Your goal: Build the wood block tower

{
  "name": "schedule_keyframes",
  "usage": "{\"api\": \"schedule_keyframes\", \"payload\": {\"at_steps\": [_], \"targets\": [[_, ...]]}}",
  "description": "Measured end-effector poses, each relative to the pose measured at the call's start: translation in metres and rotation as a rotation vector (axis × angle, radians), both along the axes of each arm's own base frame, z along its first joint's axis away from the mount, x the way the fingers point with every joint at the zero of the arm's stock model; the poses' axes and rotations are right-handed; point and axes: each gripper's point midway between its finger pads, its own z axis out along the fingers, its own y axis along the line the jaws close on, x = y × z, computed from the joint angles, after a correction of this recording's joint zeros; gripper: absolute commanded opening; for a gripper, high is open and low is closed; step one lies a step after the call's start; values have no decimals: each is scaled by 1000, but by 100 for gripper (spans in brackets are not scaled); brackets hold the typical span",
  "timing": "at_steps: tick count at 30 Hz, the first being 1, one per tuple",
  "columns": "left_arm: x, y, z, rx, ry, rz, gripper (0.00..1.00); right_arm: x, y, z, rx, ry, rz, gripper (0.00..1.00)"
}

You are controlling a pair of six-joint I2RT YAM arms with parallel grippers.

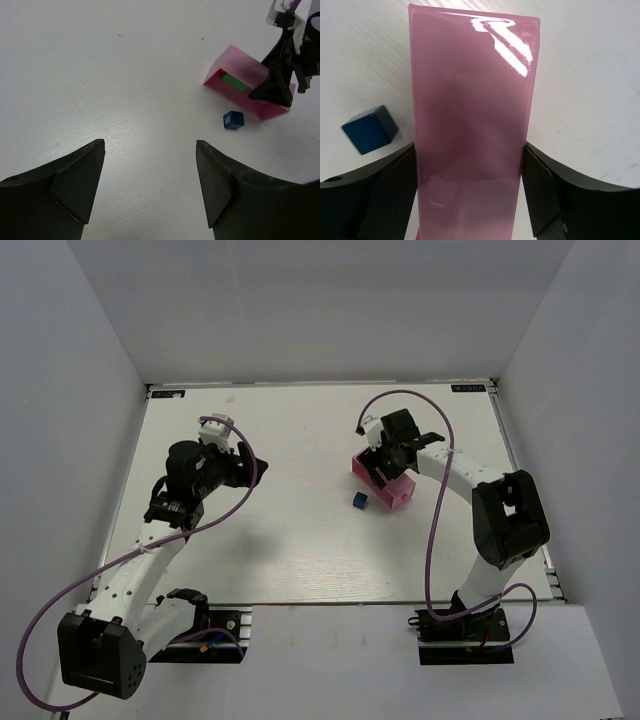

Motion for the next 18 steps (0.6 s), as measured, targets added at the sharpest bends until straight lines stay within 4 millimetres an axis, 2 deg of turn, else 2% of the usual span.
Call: {"api": "schedule_keyframes", "payload": {"at_steps": [10,18], "targets": [[-1,-2,0,-3,1,-10,83,29,-22,29,-143,-205,-64,0],[-1,-2,0,-3,2,-11,83,34,-28,31,-296,-343,-75,0]]}}
